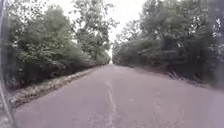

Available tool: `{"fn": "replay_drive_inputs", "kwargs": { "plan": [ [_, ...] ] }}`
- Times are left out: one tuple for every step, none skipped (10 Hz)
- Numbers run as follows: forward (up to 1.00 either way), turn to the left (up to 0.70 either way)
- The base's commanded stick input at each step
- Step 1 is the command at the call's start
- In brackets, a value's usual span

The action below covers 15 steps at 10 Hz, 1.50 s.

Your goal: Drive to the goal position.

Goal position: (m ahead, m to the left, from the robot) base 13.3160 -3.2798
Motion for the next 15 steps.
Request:
{"fn": "replay_drive_inputs", "kwargs": {
  "plan": [
    [0.70, 0.00],
    [0.70, 0.00],
    [0.70, 0.00],
    [0.70, 0.00],
    [0.70, 0.00],
    [0.70, 0.00],
    [0.70, 0.00],
    [0.70, 0.00],
    [0.70, 0.00],
    [0.70, 0.00],
    [0.70, 0.00],
    [0.70, 0.00],
    [0.70, 0.00],
    [0.70, 0.00],
    [0.70, 0.00]
  ]
}}
